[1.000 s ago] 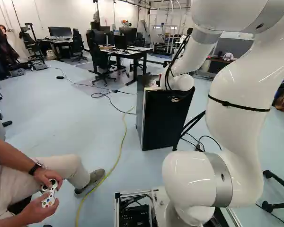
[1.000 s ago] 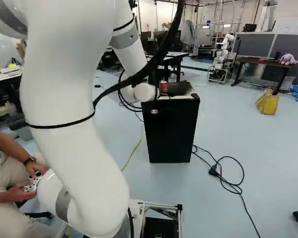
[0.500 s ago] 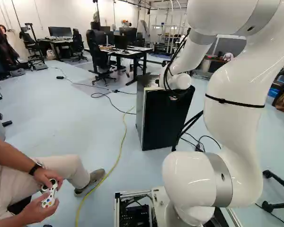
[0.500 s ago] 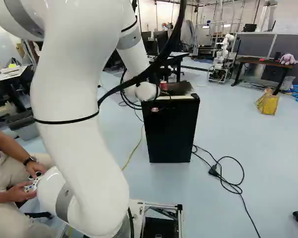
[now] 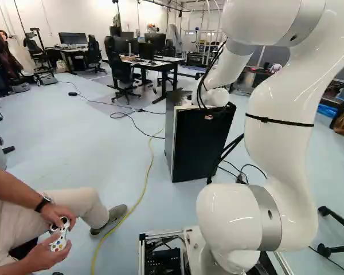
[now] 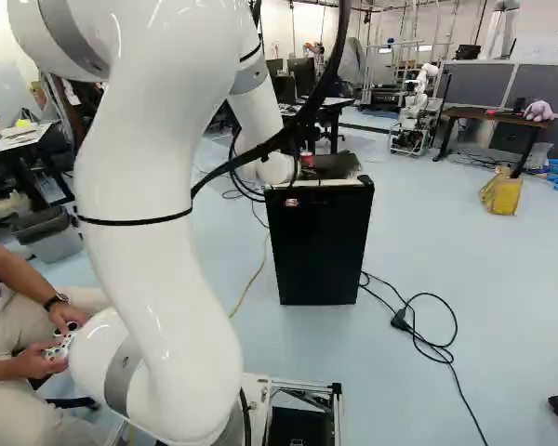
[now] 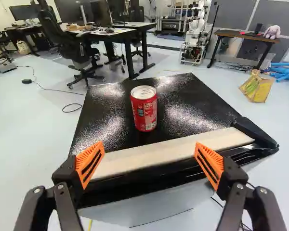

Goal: Grab a drink from the fridge

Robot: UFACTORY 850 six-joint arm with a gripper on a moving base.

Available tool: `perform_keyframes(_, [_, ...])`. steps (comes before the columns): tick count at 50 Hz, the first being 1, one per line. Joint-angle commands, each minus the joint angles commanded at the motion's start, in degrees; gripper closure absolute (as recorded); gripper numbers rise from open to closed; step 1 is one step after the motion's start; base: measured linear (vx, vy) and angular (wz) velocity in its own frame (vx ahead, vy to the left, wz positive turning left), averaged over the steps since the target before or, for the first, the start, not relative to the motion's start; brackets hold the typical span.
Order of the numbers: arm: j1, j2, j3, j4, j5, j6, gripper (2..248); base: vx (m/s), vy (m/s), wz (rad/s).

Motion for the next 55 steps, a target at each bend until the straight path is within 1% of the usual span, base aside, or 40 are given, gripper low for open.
perform_keyframes(35, [0.5, -4.5, -5.5, 0.0, 0.0, 0.0, 3, 0.000, 0.000, 0.000])
perform_keyframes(55, [0.7, -6.2, -7.7, 0.0, 0.4, 0.0, 3, 0.000, 0.000, 0.000])
